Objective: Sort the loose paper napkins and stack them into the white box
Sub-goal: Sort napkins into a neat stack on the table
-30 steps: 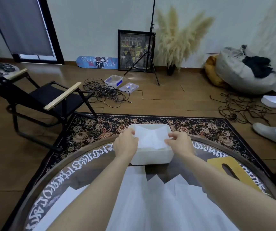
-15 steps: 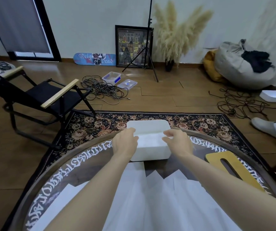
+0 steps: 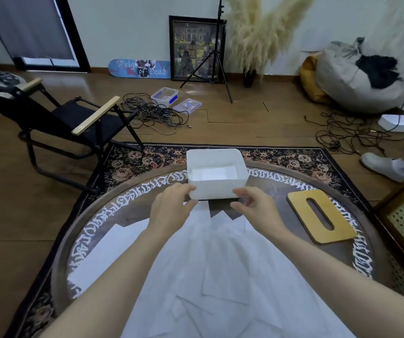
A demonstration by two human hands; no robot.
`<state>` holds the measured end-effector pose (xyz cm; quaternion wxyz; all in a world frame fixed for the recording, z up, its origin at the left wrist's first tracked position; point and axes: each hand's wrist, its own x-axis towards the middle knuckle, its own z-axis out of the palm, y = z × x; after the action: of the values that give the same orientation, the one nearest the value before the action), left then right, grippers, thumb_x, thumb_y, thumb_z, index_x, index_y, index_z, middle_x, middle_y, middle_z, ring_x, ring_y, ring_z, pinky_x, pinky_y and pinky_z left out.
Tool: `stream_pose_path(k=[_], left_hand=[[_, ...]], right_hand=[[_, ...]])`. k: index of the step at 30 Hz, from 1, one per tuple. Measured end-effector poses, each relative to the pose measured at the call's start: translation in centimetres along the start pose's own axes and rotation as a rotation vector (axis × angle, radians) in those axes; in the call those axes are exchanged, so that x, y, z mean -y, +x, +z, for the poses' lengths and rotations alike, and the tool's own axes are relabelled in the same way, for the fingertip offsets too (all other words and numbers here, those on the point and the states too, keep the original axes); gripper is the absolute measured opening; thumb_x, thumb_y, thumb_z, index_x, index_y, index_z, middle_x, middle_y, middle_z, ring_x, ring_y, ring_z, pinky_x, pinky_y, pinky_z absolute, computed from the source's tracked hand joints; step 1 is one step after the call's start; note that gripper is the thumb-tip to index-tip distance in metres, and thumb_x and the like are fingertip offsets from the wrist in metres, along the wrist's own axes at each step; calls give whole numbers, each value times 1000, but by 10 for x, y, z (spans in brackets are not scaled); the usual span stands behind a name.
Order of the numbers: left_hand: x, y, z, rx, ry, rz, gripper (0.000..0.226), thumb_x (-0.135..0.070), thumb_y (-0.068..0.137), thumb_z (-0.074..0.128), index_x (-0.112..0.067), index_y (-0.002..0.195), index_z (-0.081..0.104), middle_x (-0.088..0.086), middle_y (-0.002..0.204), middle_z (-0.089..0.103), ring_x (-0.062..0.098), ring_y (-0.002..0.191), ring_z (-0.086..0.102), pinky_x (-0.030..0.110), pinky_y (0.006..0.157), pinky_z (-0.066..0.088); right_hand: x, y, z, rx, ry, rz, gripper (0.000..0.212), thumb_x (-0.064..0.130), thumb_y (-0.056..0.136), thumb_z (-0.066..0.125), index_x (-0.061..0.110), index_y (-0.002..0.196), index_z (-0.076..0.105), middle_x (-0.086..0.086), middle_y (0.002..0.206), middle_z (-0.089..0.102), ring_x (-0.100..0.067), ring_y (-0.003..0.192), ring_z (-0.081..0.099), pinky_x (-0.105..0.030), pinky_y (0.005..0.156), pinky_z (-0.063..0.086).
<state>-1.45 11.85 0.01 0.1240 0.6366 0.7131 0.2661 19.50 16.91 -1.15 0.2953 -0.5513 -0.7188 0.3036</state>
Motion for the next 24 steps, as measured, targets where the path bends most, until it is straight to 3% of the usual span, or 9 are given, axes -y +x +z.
stream_pose_path(k=[3, 10, 17, 20, 24], left_hand=[[-1, -26, -8, 67, 92, 21, 35, -32, 93, 58, -27, 128, 56, -8, 116, 59, 12, 110, 55, 31, 89, 43], [-1, -85, -14, 221, 319, 88, 39, -37, 96, 50, -29, 134, 49, -9, 136, 50, 13, 127, 44, 32, 100, 33], [-11, -132, -16, 310, 495, 134, 44, -38, 97, 47, -27, 139, 41, -4, 139, 43, 18, 125, 45, 34, 98, 32], [-14, -146, -14, 315, 525, 159, 43, -37, 97, 48, -25, 138, 43, -3, 135, 45, 19, 122, 47, 35, 97, 32], [-10, -159, -10, 316, 536, 163, 41, -35, 97, 47, -24, 136, 43, -2, 134, 45, 19, 122, 46, 34, 97, 31]], right_hand=[[1, -27, -1, 24, 35, 3, 31, 20, 83, 72, 24, 113, 65, 13, 105, 62, -2, 81, 56, -12, 71, 43], [-3, -84, -4, 163, -91, 17, 35, 28, 83, 72, 27, 117, 63, 9, 108, 62, -9, 92, 54, -26, 82, 46], [-3, -129, 0, 393, -620, -181, 57, 50, 85, 62, 31, 136, 45, 8, 130, 47, -16, 127, 32, -33, 99, 24], [-10, -141, 8, 449, -819, -265, 63, 54, 86, 57, 28, 140, 39, 6, 136, 42, -19, 128, 31, -34, 100, 22], [-17, -142, 14, 383, -893, -355, 55, 51, 90, 51, 22, 137, 45, 1, 129, 48, -24, 123, 37, -36, 96, 24]])
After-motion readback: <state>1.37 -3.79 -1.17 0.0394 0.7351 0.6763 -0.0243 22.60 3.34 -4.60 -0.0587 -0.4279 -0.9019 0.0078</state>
